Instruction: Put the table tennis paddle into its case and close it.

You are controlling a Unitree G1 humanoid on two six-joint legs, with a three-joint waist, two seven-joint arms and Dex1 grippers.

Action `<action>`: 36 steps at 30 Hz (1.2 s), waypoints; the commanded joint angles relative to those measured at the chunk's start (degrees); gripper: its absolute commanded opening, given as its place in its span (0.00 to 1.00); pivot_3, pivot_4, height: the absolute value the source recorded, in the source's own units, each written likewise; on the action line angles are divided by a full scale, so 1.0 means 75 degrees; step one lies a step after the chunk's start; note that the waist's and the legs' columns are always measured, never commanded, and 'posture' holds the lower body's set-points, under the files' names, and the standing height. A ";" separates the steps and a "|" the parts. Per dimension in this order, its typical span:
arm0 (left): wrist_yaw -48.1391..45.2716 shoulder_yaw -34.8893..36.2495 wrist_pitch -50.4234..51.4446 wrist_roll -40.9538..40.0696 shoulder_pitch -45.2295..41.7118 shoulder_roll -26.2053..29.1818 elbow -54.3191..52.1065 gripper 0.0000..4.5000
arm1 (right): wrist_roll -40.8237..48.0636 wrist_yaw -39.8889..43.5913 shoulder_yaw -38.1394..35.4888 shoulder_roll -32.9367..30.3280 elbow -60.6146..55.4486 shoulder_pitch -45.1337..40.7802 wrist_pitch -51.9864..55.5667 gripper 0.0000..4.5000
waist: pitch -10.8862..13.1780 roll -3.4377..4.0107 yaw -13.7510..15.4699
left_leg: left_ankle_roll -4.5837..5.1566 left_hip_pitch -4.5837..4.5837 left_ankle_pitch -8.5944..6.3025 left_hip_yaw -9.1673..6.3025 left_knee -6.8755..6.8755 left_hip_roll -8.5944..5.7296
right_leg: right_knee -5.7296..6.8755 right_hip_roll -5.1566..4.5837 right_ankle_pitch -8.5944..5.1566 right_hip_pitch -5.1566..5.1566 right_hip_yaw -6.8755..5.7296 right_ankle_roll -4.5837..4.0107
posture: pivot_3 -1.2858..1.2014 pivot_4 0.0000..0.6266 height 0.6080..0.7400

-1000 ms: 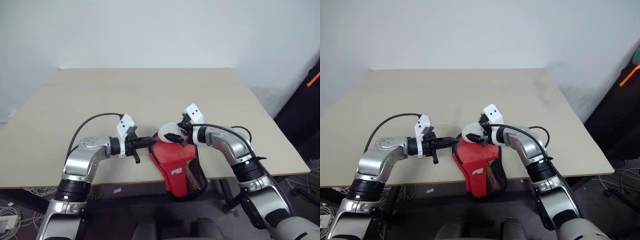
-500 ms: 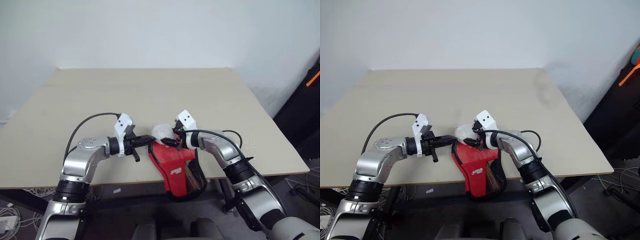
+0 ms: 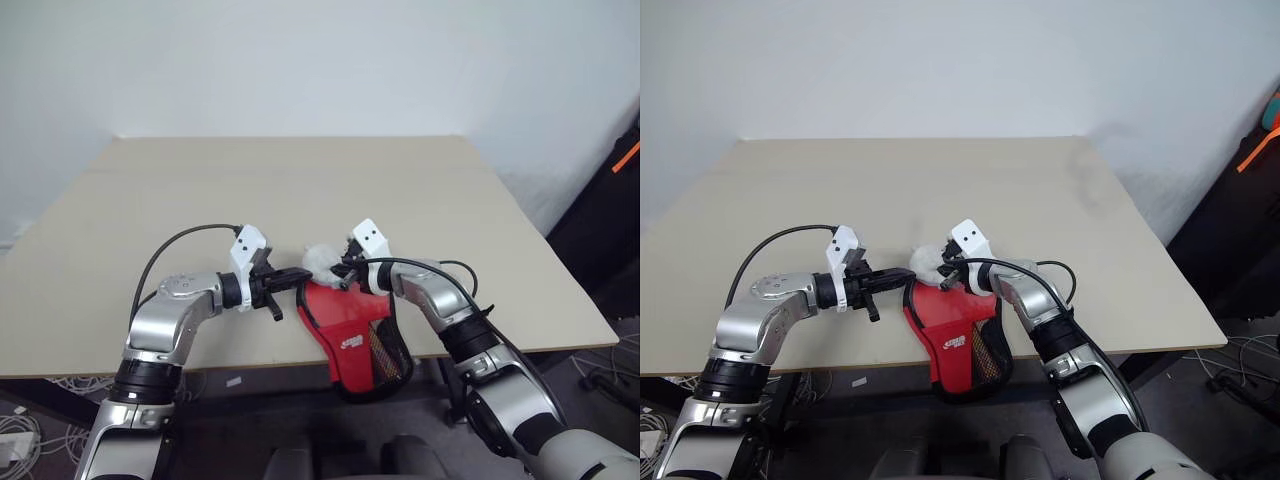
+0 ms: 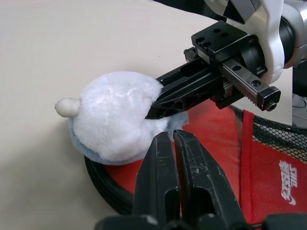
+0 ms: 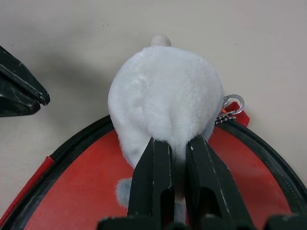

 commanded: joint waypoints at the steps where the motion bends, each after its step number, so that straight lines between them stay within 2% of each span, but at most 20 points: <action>1: 0.0048 -0.0008 -0.0071 -0.0150 -0.0275 -0.0099 -0.0197 0.00 | -0.0013 -0.0051 -0.0387 -0.0144 0.0027 -0.0534 -0.0137 0.00 | 0.0000 0.0000 0.0002 | 0.0000 0.0000 0.0000 0.0000 0.0000 0.0000 | 0.0000 0.0000 0.0000 0.0000 0.0000 0.0000 | 0.52 0.00 1.00; 7: 0.0232 -0.0443 -0.0421 0.0130 -0.0203 -0.0554 -0.0131 0.00 | 0.0120 0.0001 -0.0933 -0.0266 0.0956 -0.1440 -0.0350 0.00 | 0.0001 0.0003 0.0001 | 0.0000 0.0000 0.0000 0.0001 0.0000 -0.0001 | -0.0001 0.0000 0.0000 0.0001 0.0000 0.0000 | 0.52 0.00 1.00; 11: 0.0585 -0.0690 -0.0990 0.0447 -0.0279 -0.1050 0.0421 0.00 | 0.0036 0.0069 -0.1047 -0.0241 0.1576 -0.1760 -0.0641 0.00 | 0.0000 0.0002 0.0000 | 0.0001 0.0000 0.0000 0.0001 -0.0001 -0.0001 | -0.0004 0.0000 0.0001 0.0003 0.0001 -0.0001 | 0.52 0.00 1.00; 20: 0.1361 -0.1124 -0.3105 0.1642 -0.0971 -0.2115 0.3135 0.00 | 0.0004 0.0194 -0.1066 -0.0087 0.2122 -0.1865 -0.0892 0.00 | -0.0002 0.0007 0.0002 | 0.0002 -0.0002 0.0001 0.0000 0.0001 -0.0005 | -0.0003 0.0001 0.0001 0.0003 0.0001 -0.0001 | 0.52 0.00 1.00; 30: 0.1258 -0.1192 -0.3888 0.1978 -0.1646 -0.2613 0.4484 0.00 | -0.0026 0.0195 -0.1077 -0.0069 0.2071 -0.1708 -0.0824 0.00 | -0.0002 0.0007 -0.0001 | 0.0002 -0.0002 0.0001 -0.0003 0.0002 -0.0006 | -0.0002 0.0000 0.0001 0.0006 0.0001 0.0000 | 0.52 0.00 1.00; 36: 0.1071 -0.1302 -0.4000 0.2122 -0.1591 -0.2618 0.4676 0.00 | -0.0029 0.0094 -0.1178 -0.0133 0.2206 -0.1742 -0.0804 0.00 | -0.0003 0.0008 0.0001 | 0.0002 -0.0002 0.0001 -0.0003 0.0003 -0.0006 | -0.0001 0.0000 0.0001 0.0006 0.0002 0.0000 | 0.52 0.00 1.00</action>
